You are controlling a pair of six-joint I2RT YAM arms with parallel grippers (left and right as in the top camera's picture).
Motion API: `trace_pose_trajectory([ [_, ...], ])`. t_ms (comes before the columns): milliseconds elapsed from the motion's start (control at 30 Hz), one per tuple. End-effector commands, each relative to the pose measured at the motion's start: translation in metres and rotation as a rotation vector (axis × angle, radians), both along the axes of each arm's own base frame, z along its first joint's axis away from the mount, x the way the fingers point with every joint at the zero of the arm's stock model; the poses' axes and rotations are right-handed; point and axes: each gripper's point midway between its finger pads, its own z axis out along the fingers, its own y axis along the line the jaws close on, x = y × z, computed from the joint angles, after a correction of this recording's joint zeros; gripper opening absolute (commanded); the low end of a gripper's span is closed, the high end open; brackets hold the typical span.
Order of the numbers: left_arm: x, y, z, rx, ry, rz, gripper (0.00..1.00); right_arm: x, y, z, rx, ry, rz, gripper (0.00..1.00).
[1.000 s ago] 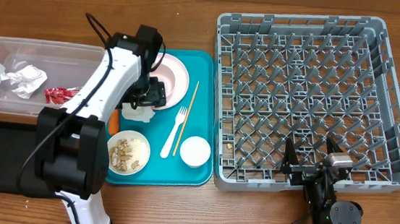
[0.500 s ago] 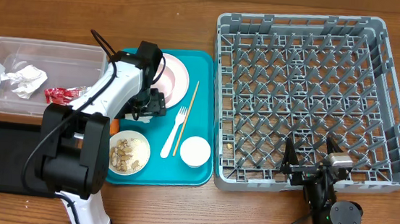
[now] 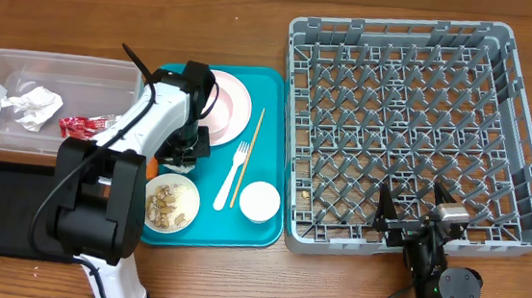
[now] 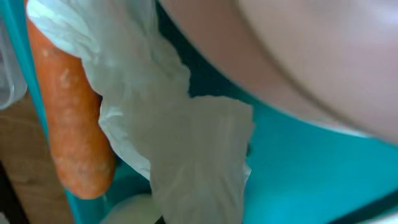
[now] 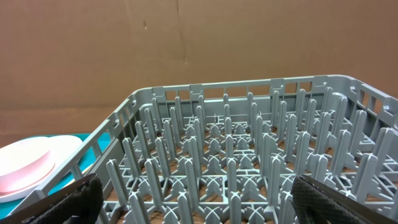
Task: Sort waste into correct bins and load items into the dishwasher
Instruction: 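Reach the left gripper to the second white napkin and grasp it, then carry the second napkin left and drop it into the clear bin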
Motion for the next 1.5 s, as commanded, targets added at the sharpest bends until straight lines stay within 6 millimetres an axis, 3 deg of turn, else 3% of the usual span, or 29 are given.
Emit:
trace_pose_trajectory([
  [0,0.019,-0.001,0.034,0.004,-0.057,-0.014,0.04,0.001,-0.003,-0.002,-0.001,-0.005,-0.014,1.0],
  [133,0.035,-0.004,0.07,-0.005,-0.1,-0.019,0.04,0.001,-0.003,-0.002,0.0,-0.005,-0.014,1.0],
  [267,0.062,-0.007,0.126,-0.017,-0.21,-0.06,0.04,0.001,-0.003,-0.001,0.0,-0.005,-0.014,1.0],
  [433,0.081,0.001,0.169,-0.016,-0.323,-0.036,0.04,0.001,-0.003,-0.002,0.0,-0.005,-0.014,1.0],
  [500,0.085,0.004,0.178,-0.019,-0.351,-0.024,0.04,0.001,-0.003,-0.002,0.0,-0.005,-0.014,1.0],
  [1067,0.105,0.061,0.185,-0.016,-0.446,0.251,0.04,0.001,-0.003,-0.001,-0.001,-0.005,-0.014,1.0],
  [1300,0.114,0.07,0.188,-0.028,-0.504,0.395,0.04,0.001,-0.003,-0.002,0.0,-0.005,-0.014,1.0],
  [1467,0.116,0.093,0.194,0.106,-0.545,0.407,0.04,0.001,-0.003,-0.001,0.0,-0.005,-0.014,1.0],
])
